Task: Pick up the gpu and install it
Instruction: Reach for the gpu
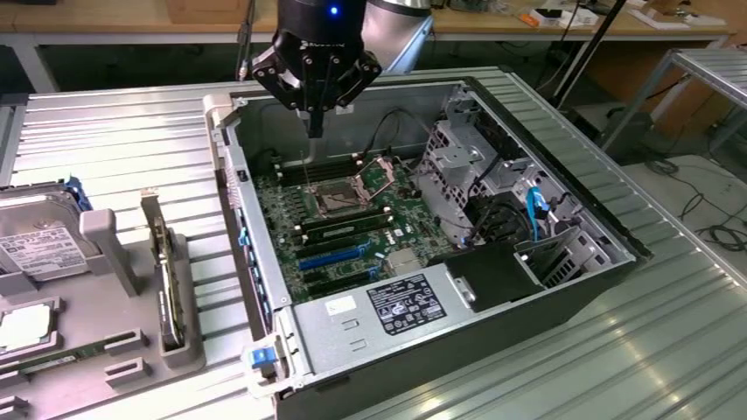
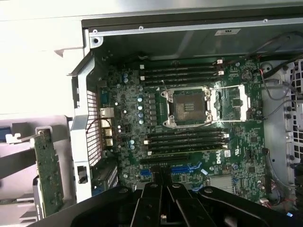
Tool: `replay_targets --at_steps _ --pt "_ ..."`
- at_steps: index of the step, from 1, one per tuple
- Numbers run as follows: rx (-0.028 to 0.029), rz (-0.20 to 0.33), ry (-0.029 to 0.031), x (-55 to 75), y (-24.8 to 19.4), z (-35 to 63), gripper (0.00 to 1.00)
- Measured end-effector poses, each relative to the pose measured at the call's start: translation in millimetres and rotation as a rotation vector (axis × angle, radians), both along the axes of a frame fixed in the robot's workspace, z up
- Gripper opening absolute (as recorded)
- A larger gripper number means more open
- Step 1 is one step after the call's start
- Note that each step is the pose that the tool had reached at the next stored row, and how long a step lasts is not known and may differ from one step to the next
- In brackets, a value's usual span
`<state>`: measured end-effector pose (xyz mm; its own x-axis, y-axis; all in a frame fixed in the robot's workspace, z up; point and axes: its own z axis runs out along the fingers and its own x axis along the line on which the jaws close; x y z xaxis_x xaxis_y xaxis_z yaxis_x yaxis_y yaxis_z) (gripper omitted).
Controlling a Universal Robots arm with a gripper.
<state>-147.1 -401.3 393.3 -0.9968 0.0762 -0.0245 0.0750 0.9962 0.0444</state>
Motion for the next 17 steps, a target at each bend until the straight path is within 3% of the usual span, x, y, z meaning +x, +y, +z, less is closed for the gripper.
replay_targets --at_steps 17 --pt "0.0 0.0 0.0 -13.2 -1.1 0.0 0.11"
